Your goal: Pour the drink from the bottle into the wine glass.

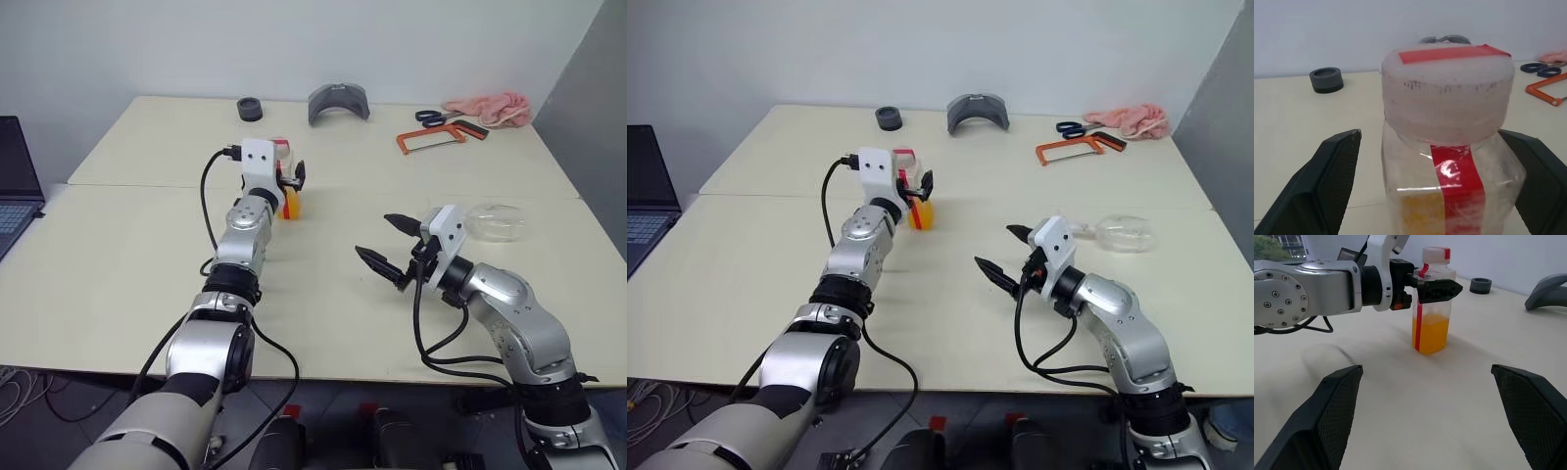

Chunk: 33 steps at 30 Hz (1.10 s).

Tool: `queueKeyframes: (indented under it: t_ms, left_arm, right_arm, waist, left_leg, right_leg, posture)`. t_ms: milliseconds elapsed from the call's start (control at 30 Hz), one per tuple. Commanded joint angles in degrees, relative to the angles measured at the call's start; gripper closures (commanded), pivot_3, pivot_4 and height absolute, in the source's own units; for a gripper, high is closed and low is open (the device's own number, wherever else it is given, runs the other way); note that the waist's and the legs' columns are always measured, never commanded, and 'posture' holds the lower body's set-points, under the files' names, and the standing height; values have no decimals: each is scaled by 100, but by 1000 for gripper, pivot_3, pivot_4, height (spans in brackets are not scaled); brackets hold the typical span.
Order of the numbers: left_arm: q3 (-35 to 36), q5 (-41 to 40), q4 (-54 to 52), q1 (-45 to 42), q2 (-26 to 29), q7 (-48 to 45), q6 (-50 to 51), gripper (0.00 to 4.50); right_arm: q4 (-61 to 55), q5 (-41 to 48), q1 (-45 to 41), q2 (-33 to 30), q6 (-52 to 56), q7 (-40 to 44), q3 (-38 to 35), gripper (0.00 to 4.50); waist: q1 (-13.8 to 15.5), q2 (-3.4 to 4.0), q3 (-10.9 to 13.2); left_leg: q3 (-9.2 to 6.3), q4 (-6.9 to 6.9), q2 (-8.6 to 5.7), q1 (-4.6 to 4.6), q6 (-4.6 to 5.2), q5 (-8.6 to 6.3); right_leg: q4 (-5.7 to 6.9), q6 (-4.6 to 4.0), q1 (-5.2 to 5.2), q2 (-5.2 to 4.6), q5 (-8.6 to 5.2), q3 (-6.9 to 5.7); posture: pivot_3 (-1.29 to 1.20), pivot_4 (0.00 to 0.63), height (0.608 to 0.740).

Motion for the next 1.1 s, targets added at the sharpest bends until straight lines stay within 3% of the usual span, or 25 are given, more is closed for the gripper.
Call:
queueKeyframes:
  t_ms: [33,500,767,1100]
  left_arm:
    - [33,73,-32,-227,12,137,-104,12]
    - [-41,117,-84,-291,-186,198,-2,12]
    - [-12,119,-193,-219,-186,289,102,2296]
    - [91,-31,-630,115,-151,204,193,2307]
  right_arm:
    - [-64,116,-96,25,-30,56,-134,0]
    - [-35,187,-94,-4,1,74,-191,0]
    - [-21,272,-170,33,-14,150,-228,0]
    - [80,309,-308,77,-90,188,-199,0]
  waist:
    - [0,0,0]
    - [-2,0,0]
    - [-2,0,0]
    - [-7,0,0]
  left_leg:
    - [0,0,0,0,0,0]
    - [1,0,-1,-1,-1,1]
    - [1,0,-1,-1,-2,1]
    - [2,0,1,0,-7,4]
  right_leg:
    - [0,0,0,0,0,0]
    - [0,0,-1,0,0,0]
    - [0,0,-1,0,0,1]
    - [1,0,-2,0,0,3]
  posture:
    - [0,150,740]
    - [0,150,740]
    - [0,150,740]
    - [0,150,740]
